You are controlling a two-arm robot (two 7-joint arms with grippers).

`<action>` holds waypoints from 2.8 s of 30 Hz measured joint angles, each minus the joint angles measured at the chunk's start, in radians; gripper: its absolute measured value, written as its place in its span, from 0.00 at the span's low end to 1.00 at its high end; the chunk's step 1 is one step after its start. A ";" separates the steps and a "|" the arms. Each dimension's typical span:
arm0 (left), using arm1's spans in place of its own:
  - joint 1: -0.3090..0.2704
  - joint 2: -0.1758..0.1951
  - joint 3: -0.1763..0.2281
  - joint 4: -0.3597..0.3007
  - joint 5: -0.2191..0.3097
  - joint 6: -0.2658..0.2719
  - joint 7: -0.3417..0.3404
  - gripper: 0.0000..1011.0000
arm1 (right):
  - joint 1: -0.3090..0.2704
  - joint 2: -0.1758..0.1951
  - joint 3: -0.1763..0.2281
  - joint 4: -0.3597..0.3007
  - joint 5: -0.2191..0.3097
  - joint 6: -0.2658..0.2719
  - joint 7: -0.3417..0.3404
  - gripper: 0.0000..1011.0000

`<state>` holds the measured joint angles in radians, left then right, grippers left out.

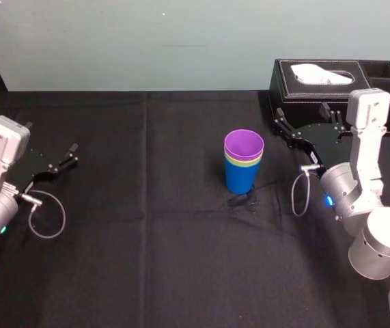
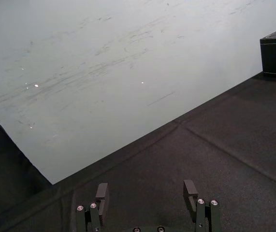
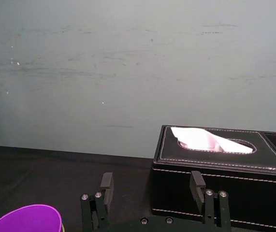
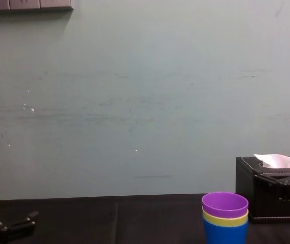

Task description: Stack the three plastic cups sequentially using one hand.

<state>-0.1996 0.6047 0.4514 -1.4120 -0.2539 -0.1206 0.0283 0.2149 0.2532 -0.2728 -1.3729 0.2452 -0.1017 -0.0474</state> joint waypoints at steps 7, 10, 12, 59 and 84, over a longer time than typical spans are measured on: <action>0.000 0.000 0.000 0.000 0.000 0.000 0.000 1.00 | 0.001 0.000 0.000 -0.001 0.000 0.000 -0.003 0.99; 0.000 0.000 0.000 0.000 0.000 0.000 0.000 1.00 | 0.001 0.001 0.000 -0.001 0.000 0.000 -0.004 0.99; 0.000 0.000 0.000 0.000 0.000 0.000 0.000 1.00 | 0.001 0.001 0.000 -0.001 0.000 0.000 -0.004 0.99; 0.000 0.000 0.000 0.000 0.000 0.000 0.000 1.00 | 0.002 0.001 0.000 -0.001 0.000 0.000 -0.007 0.99; 0.000 0.000 0.000 0.000 0.000 0.000 0.000 1.00 | 0.002 0.001 0.000 -0.001 0.000 0.000 -0.007 0.99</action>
<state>-0.1995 0.6047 0.4514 -1.4120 -0.2539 -0.1205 0.0283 0.2172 0.2538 -0.2728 -1.3736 0.2456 -0.1017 -0.0539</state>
